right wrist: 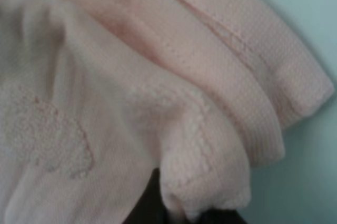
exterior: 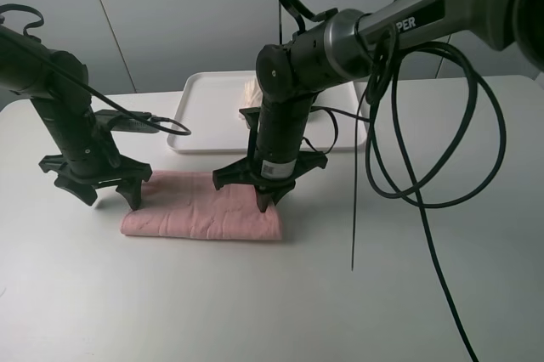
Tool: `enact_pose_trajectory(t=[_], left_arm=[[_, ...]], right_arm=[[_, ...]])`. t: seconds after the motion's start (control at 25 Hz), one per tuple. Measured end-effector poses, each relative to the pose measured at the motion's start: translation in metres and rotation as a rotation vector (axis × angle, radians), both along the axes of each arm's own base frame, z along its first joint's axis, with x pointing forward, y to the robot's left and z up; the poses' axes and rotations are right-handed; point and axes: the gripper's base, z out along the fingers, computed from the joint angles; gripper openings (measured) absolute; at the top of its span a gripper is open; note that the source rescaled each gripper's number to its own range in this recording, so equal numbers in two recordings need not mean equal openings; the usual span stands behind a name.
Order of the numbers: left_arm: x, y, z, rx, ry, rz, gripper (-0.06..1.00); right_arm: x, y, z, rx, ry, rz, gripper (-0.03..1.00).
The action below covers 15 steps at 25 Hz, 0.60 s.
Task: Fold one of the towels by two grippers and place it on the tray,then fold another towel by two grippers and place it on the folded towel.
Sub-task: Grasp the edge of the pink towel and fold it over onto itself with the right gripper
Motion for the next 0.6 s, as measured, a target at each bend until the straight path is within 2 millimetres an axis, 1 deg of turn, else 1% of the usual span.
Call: enact_pose_trajectory(t=[0.16, 0.28, 0.48, 0.6], left_arm=[[0.000, 0.000, 0.000, 0.000, 0.001, 0.000, 0.93], [0.000, 0.000, 0.000, 0.000, 0.001, 0.000, 0.93], [0.000, 0.000, 0.000, 0.000, 0.002, 0.000, 0.93], [0.000, 0.000, 0.000, 0.001, 0.004, 0.000, 0.93]], right_arm=[[0.000, 0.000, 0.020, 0.028, -0.030, 0.013, 0.05], [-0.001, 0.001, 0.031, 0.055, -0.039, 0.012, 0.05], [-0.007, 0.009, 0.034, 0.150, 0.025, 0.001, 0.05], [-0.008, 0.017, 0.037, 0.241, 0.045, -0.022, 0.05]])
